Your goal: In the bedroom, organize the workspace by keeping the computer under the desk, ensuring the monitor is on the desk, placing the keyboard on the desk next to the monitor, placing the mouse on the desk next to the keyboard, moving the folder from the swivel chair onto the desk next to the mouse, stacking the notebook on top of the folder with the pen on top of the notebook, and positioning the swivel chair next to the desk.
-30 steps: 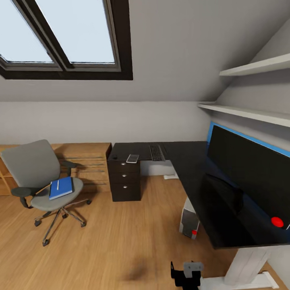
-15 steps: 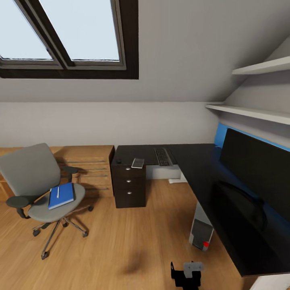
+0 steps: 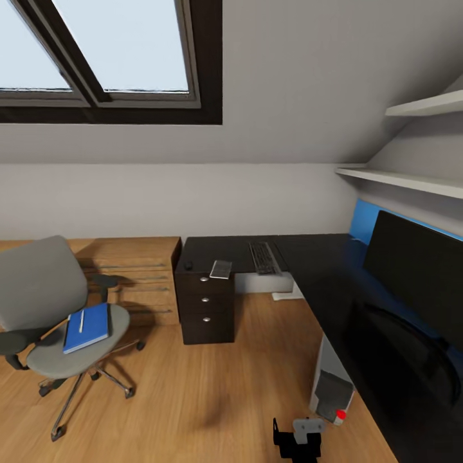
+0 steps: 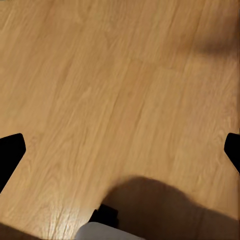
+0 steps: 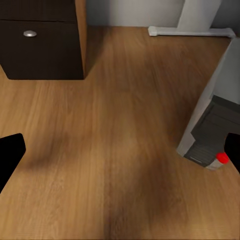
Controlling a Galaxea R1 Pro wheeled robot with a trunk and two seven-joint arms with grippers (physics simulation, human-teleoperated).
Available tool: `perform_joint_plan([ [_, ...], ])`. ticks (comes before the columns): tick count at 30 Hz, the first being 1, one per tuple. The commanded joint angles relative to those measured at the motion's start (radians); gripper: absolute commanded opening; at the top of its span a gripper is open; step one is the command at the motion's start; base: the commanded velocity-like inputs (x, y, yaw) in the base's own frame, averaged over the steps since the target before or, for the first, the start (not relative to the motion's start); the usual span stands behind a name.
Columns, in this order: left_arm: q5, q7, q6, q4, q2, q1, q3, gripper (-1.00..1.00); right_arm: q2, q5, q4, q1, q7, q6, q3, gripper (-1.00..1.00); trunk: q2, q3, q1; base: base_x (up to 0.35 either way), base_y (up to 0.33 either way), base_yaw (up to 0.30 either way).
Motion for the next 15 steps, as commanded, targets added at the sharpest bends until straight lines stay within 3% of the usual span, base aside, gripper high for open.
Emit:
perform_joint_plan([
  [1,0.007,0.006,-0.003,0.0,0.0,-0.001,-0.008,1.0,0.0,-0.004,0.001,-0.001,-0.006,-0.002,0.009,1.0,-0.001,-0.001,0.001,0.332,-0.029,0.0],
  [8,0.007,0.006,-0.003,0.002,0.0,-0.001,-0.008,1.0,0.002,-0.009,0.001,-0.001,-0.007,-0.004,0.009,1.0,-0.001,-0.001,0.001,0.116,-0.002,0.006],
  [15,0.005,0.006,-0.003,0.002,-0.001,-0.001,-0.009,1.0,0.003,-0.01,0.001,-0.001,-0.007,-0.005,0.009,1.0,-0.001,-0.002,0.001,0.046,0.0,0.19],
])
